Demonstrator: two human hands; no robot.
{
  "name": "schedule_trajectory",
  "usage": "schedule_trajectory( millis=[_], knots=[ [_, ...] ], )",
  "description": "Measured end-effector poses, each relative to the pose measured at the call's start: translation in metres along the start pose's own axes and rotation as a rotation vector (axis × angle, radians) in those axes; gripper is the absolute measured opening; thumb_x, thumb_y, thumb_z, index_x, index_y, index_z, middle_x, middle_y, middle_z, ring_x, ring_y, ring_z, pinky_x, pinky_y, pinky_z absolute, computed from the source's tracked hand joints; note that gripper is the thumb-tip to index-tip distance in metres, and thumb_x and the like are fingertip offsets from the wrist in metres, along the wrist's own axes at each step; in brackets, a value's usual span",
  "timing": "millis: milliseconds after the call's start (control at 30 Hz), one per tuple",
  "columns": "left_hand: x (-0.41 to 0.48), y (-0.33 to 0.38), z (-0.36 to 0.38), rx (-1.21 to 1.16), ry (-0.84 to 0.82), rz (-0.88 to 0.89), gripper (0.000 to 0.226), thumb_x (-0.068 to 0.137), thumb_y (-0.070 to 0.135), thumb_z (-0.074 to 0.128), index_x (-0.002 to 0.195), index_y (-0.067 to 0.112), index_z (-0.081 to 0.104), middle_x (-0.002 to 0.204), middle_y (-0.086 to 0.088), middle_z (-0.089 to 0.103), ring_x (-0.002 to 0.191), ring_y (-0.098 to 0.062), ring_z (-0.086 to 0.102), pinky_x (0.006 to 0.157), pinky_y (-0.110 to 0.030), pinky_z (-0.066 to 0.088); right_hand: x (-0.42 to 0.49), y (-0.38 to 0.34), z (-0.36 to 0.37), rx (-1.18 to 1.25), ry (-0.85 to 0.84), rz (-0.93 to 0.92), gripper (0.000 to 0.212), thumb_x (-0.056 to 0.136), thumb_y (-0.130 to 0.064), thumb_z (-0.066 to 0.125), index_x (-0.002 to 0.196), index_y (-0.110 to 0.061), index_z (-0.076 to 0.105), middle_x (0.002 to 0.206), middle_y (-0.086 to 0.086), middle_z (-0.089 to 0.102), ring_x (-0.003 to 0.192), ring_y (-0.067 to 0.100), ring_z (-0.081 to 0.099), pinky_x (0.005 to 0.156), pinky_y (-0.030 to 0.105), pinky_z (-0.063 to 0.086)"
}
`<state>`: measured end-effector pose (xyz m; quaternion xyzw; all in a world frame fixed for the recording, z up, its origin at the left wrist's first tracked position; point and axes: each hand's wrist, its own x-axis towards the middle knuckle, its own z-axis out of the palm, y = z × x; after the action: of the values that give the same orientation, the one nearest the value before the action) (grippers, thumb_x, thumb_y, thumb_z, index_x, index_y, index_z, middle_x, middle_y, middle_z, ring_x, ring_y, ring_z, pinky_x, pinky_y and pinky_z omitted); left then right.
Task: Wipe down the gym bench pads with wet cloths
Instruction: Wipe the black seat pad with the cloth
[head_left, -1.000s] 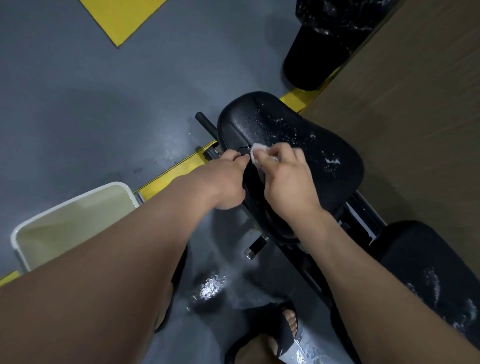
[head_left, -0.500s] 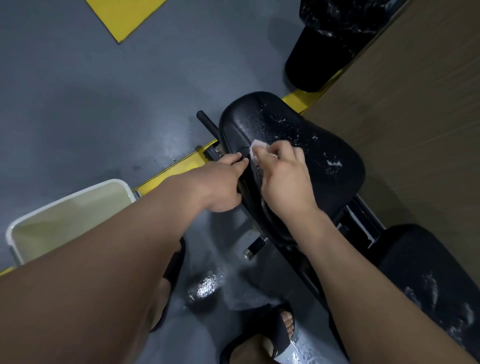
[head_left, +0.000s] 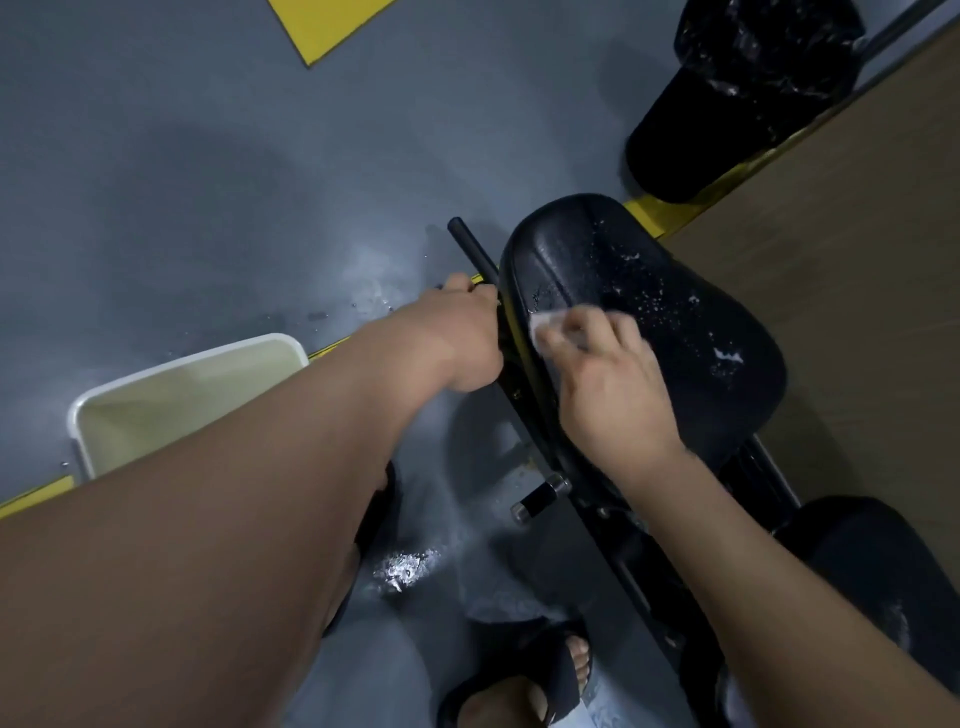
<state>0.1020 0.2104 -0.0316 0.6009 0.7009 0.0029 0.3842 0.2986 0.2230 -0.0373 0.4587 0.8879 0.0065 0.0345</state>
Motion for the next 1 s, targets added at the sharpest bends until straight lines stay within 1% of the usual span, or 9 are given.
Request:
schedule_trajectory(
  millis=[100, 200, 367, 500, 567, 633, 700, 833, 1000],
  knots=[
    [-0.002, -0.002, -0.007, -0.052, 0.037, -0.013, 0.063, 0.093, 0.025, 0.056, 0.151, 0.022, 0.034, 0.145, -0.004, 0.035, 0.132, -0.033, 0.045, 0.106, -0.046, 0.045, -0.024, 0.001, -0.004, 0.008, -0.035, -0.028, 0.047, 0.086, -0.01, 0.057, 0.131, -0.024, 0.06, 0.13, 0.001, 0.051, 0.121, 0.03, 0.043, 0.091, 0.044, 0.044],
    [-0.004, 0.0, -0.008, -0.078, 0.049, -0.002, 0.06, 0.091, 0.025, 0.056, 0.148, 0.023, 0.037, 0.14, -0.003, 0.036, 0.13, -0.032, 0.046, 0.104, -0.046, 0.046, 0.013, 0.0, -0.003, 0.003, -0.033, 0.001, 0.048, 0.088, -0.013, 0.054, 0.133, -0.028, 0.058, 0.129, 0.002, 0.047, 0.119, 0.03, 0.041, 0.093, 0.045, 0.045],
    [0.0, 0.002, -0.003, -0.069, 0.048, 0.04, 0.068, 0.093, 0.029, 0.058, 0.155, 0.023, 0.03, 0.149, -0.004, 0.033, 0.135, -0.032, 0.045, 0.11, -0.046, 0.043, 0.006, 0.001, -0.004, 0.038, -0.021, -0.021, 0.042, 0.092, -0.017, 0.052, 0.131, -0.028, 0.062, 0.128, 0.001, 0.051, 0.116, 0.031, 0.043, 0.089, 0.047, 0.046],
    [0.004, 0.019, 0.009, -0.023, -0.036, 0.14, 0.084, 0.099, 0.037, 0.06, 0.163, 0.02, 0.008, 0.17, -0.005, 0.004, 0.155, -0.027, 0.019, 0.124, -0.037, 0.025, -0.07, 0.012, -0.011, 0.152, -0.006, -0.057, 0.043, 0.09, -0.015, 0.05, 0.129, -0.027, 0.063, 0.127, -0.002, 0.054, 0.113, 0.028, 0.047, 0.085, 0.047, 0.05],
    [0.004, 0.03, 0.017, -0.003, -0.096, 0.177, 0.091, 0.099, 0.044, 0.06, 0.164, 0.022, 0.0, 0.171, -0.002, -0.012, 0.158, -0.024, 0.005, 0.126, -0.038, 0.019, -0.099, 0.017, -0.011, 0.191, -0.021, -0.09, 0.045, 0.09, -0.011, 0.056, 0.13, -0.028, 0.063, 0.129, -0.003, 0.053, 0.114, 0.027, 0.049, 0.088, 0.048, 0.05],
    [0.003, 0.042, 0.024, 0.013, -0.154, 0.181, 0.095, 0.099, 0.048, 0.059, 0.163, 0.023, -0.008, 0.168, 0.0, -0.024, 0.158, -0.023, 0.001, 0.126, -0.04, 0.02, -0.108, 0.03, -0.01, 0.217, -0.015, -0.134, 0.046, 0.089, -0.005, 0.063, 0.13, -0.027, 0.066, 0.129, -0.001, 0.055, 0.115, 0.028, 0.05, 0.088, 0.049, 0.05],
    [0.0, 0.052, 0.029, 0.04, -0.187, 0.162, 0.101, 0.1, 0.05, 0.057, 0.16, 0.02, -0.017, 0.164, -0.004, -0.033, 0.158, -0.023, -0.006, 0.127, -0.041, 0.017, -0.102, 0.048, -0.006, 0.263, 0.029, -0.074, 0.044, 0.089, -0.003, 0.064, 0.128, -0.024, 0.069, 0.127, 0.003, 0.057, 0.112, 0.03, 0.052, 0.087, 0.05, 0.051],
    [-0.003, 0.069, 0.035, 0.07, -0.183, 0.108, 0.107, 0.099, 0.056, 0.054, 0.157, 0.01, -0.023, 0.161, -0.014, -0.036, 0.155, -0.028, -0.018, 0.128, -0.044, 0.007, -0.104, 0.058, 0.002, 0.329, 0.198, 0.198, 0.036, 0.095, -0.005, 0.064, 0.127, -0.02, 0.071, 0.127, 0.004, 0.059, 0.112, 0.031, 0.052, 0.089, 0.049, 0.051],
    [-0.002, 0.088, 0.044, 0.064, -0.156, 0.027, 0.116, 0.095, 0.068, 0.049, 0.155, 0.001, -0.024, 0.16, -0.022, -0.034, 0.153, -0.038, -0.021, 0.127, -0.047, 0.003, -0.136, 0.055, 0.0, 0.307, 0.14, -0.035, 0.039, 0.094, -0.005, 0.056, 0.128, -0.017, 0.069, 0.127, 0.005, 0.06, 0.111, 0.032, 0.054, 0.091, 0.046, 0.05]
  ],
)
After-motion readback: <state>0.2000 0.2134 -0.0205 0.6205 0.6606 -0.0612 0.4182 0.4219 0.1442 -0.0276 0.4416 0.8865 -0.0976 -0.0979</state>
